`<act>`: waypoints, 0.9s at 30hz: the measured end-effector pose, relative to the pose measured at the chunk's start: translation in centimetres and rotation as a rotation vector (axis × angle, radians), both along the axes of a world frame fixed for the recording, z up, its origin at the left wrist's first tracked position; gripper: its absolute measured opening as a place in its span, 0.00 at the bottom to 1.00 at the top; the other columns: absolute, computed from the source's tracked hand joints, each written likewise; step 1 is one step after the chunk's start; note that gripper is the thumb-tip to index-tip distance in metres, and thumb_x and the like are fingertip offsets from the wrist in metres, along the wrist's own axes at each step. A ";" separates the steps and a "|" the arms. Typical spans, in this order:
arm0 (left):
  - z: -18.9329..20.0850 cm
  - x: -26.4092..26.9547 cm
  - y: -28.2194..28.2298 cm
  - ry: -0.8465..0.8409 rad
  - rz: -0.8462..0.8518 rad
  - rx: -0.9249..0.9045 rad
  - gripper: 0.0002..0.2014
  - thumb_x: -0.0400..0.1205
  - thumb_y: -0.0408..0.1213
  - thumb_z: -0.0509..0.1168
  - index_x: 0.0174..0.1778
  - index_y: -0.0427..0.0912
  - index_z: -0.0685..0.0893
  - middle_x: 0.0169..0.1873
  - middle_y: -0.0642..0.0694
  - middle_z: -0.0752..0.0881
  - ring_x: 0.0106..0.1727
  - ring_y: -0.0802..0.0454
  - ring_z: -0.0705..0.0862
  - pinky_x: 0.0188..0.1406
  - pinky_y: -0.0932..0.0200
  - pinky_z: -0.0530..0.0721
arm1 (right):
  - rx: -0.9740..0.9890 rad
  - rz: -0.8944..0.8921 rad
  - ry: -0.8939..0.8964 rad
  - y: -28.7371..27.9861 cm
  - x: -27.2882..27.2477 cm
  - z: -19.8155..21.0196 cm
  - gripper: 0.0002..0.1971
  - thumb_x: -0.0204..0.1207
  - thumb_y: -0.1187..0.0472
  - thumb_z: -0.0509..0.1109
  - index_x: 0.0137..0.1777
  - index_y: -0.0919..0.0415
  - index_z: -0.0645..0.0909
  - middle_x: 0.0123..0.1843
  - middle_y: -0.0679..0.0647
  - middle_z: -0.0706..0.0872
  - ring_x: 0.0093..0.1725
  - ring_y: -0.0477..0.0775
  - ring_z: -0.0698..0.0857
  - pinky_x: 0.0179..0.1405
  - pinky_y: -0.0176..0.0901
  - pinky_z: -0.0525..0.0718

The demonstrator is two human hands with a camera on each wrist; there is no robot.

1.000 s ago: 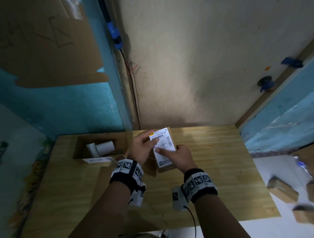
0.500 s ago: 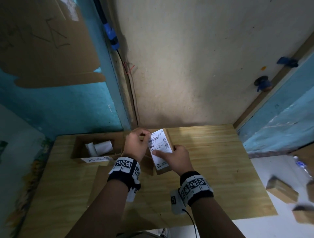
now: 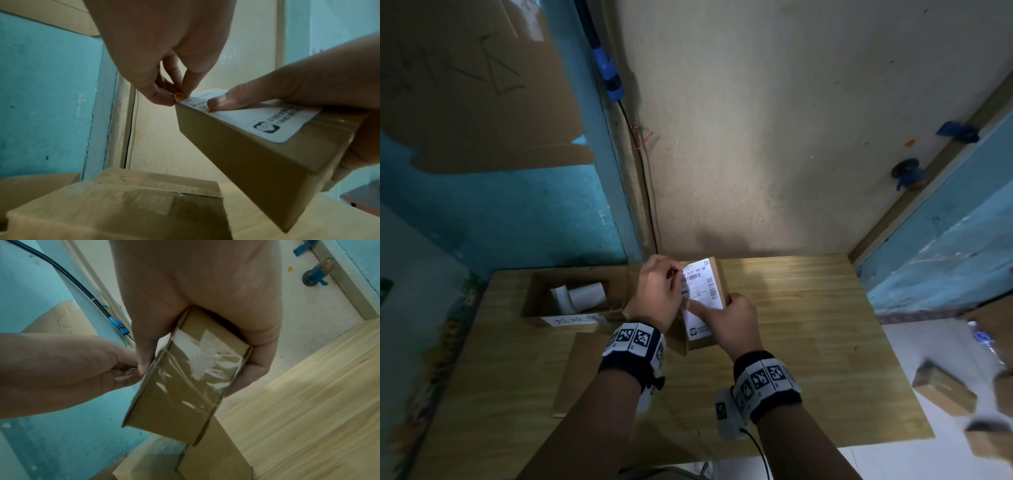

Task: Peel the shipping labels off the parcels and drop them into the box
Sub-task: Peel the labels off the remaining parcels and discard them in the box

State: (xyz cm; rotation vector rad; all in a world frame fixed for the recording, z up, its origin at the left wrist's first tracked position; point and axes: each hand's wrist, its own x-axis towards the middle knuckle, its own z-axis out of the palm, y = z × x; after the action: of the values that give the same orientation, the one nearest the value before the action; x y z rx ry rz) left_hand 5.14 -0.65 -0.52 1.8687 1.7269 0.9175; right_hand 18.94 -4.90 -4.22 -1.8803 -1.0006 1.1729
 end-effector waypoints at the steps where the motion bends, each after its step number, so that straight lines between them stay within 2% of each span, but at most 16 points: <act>1: 0.1 -0.2 0.1 -0.003 -0.015 0.016 0.04 0.81 0.33 0.66 0.49 0.43 0.85 0.54 0.48 0.81 0.51 0.57 0.80 0.48 0.68 0.76 | 0.004 -0.007 0.001 0.0 0.0 0.0 0.28 0.62 0.44 0.88 0.56 0.60 0.86 0.48 0.50 0.93 0.42 0.49 0.94 0.36 0.49 0.96; 3: 0.3 -0.5 0.3 0.002 -0.040 0.049 0.05 0.81 0.31 0.67 0.49 0.40 0.87 0.52 0.47 0.83 0.48 0.59 0.80 0.43 0.75 0.73 | 0.012 -0.013 0.000 0.0 -0.1 0.1 0.29 0.62 0.44 0.88 0.57 0.60 0.86 0.49 0.50 0.93 0.43 0.48 0.94 0.37 0.47 0.96; 5: 0.4 -0.6 0.4 0.016 -0.054 0.071 0.06 0.80 0.30 0.67 0.49 0.38 0.89 0.51 0.45 0.85 0.46 0.59 0.80 0.42 0.78 0.73 | 0.017 -0.020 -0.003 -0.1 -0.2 0.1 0.29 0.62 0.44 0.88 0.57 0.60 0.87 0.49 0.50 0.93 0.43 0.48 0.94 0.37 0.46 0.96; 9: 0.5 -0.4 0.4 0.067 -0.052 0.051 0.06 0.81 0.30 0.67 0.49 0.38 0.89 0.50 0.44 0.85 0.47 0.54 0.84 0.47 0.65 0.81 | 0.022 -0.060 -0.036 -0.2 -0.6 -0.1 0.28 0.62 0.45 0.88 0.56 0.61 0.86 0.48 0.51 0.93 0.41 0.49 0.94 0.35 0.47 0.95; 11: 0.5 -0.4 0.5 0.073 -0.050 0.031 0.05 0.81 0.30 0.67 0.47 0.39 0.88 0.48 0.44 0.86 0.45 0.54 0.84 0.46 0.63 0.83 | 0.022 -0.074 -0.061 -0.3 -0.8 -0.1 0.29 0.62 0.44 0.88 0.55 0.61 0.85 0.47 0.51 0.93 0.40 0.49 0.93 0.34 0.47 0.95; 14: 0.7 -0.2 0.4 0.058 -0.039 -0.009 0.03 0.79 0.30 0.68 0.43 0.41 0.86 0.46 0.44 0.86 0.44 0.55 0.84 0.43 0.63 0.84 | 0.009 -0.074 -0.086 -0.7 -0.8 -0.4 0.29 0.61 0.42 0.87 0.55 0.59 0.83 0.47 0.49 0.92 0.40 0.48 0.93 0.37 0.49 0.95; 19: 0.8 0.5 -0.7 0.000 0.051 -0.120 0.08 0.79 0.35 0.69 0.37 0.47 0.77 0.41 0.49 0.85 0.42 0.55 0.85 0.35 0.61 0.86 | -0.002 -0.052 -0.113 -1.1 0.3 -0.3 0.30 0.61 0.40 0.87 0.54 0.57 0.82 0.47 0.48 0.91 0.42 0.48 0.92 0.40 0.51 0.96; 23: 0.6 1.5 -1.3 0.032 0.033 -0.151 0.06 0.81 0.36 0.67 0.40 0.43 0.77 0.38 0.52 0.83 0.40 0.57 0.84 0.30 0.71 0.76 | 0.001 -0.055 -0.096 -1.4 1.8 -0.2 0.29 0.60 0.42 0.88 0.53 0.57 0.83 0.46 0.49 0.91 0.42 0.50 0.92 0.39 0.53 0.96; 25: 0.4 1.8 -1.4 0.008 0.012 -0.151 0.06 0.80 0.35 0.67 0.40 0.42 0.76 0.38 0.50 0.84 0.41 0.55 0.84 0.31 0.69 0.78 | 0.013 -0.057 -0.083 -1.7 2.3 -0.3 0.29 0.58 0.43 0.88 0.53 0.57 0.84 0.46 0.49 0.92 0.42 0.49 0.93 0.39 0.53 0.96; 27: 0.3 2.1 -1.7 -0.038 -0.011 -0.144 0.04 0.80 0.35 0.67 0.42 0.44 0.78 0.38 0.51 0.84 0.40 0.57 0.84 0.33 0.69 0.80 | 0.033 -0.043 -0.071 -2.1 2.8 -0.4 0.28 0.59 0.45 0.89 0.53 0.58 0.84 0.46 0.49 0.92 0.41 0.48 0.93 0.38 0.50 0.95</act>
State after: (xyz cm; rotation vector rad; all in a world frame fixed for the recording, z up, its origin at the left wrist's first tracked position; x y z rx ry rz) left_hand 7.28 -2.36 -0.19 1.7556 1.7114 0.7972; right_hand 21.72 -7.00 -4.66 -1.9198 -1.0069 1.0645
